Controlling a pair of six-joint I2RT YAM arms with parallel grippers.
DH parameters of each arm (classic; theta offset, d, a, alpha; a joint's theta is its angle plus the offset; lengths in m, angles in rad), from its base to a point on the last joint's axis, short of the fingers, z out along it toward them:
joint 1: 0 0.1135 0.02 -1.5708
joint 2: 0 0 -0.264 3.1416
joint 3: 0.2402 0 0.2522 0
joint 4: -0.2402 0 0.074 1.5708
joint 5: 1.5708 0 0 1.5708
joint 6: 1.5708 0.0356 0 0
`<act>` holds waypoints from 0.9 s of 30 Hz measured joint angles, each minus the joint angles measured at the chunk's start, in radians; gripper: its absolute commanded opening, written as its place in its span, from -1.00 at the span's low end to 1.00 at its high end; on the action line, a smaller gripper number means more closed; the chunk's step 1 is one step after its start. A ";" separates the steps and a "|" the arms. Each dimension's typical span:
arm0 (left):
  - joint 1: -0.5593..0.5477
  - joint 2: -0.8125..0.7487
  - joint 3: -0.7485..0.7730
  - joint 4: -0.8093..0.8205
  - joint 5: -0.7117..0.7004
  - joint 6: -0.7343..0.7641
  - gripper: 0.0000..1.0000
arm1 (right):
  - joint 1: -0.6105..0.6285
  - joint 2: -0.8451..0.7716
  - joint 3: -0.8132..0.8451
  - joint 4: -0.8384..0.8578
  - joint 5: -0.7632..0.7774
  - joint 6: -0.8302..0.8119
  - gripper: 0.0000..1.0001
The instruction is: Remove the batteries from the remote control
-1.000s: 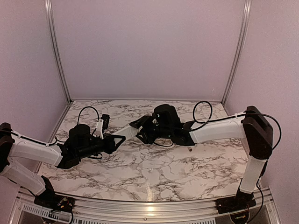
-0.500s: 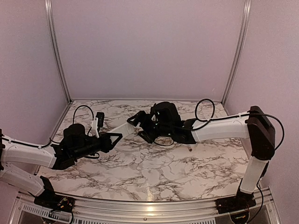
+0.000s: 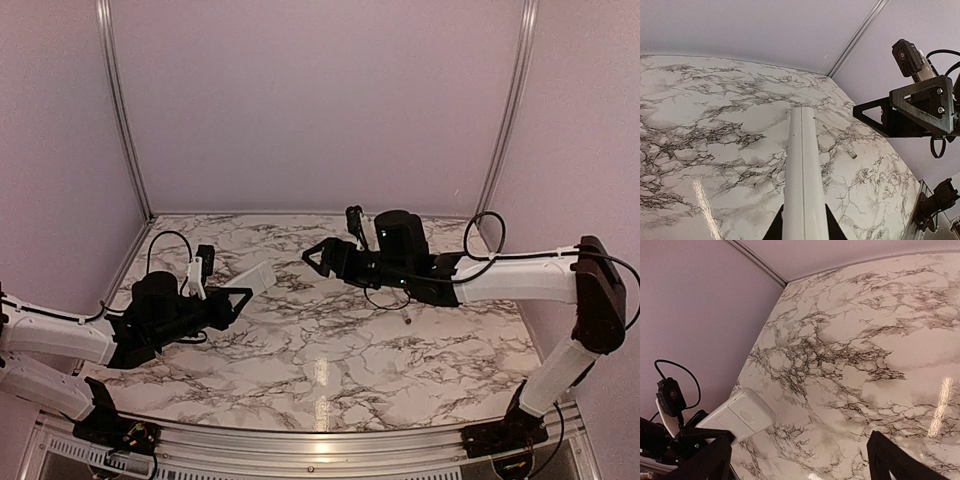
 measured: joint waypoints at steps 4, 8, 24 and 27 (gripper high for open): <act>0.000 -0.002 -0.040 0.027 0.009 0.000 -1.00 | -0.016 -0.063 -0.064 -0.005 -0.033 -0.108 0.86; 0.000 -0.008 -0.042 0.045 0.018 0.005 -1.00 | -0.016 -0.096 -0.070 -0.021 -0.048 -0.177 0.86; 0.000 0.045 -0.006 0.093 0.200 -0.028 -1.00 | -0.016 -0.292 -0.176 -0.126 -0.106 -0.350 0.77; 0.000 0.055 0.010 0.093 0.251 -0.067 -1.00 | -0.012 -0.315 -0.180 -0.125 -0.109 -0.367 0.76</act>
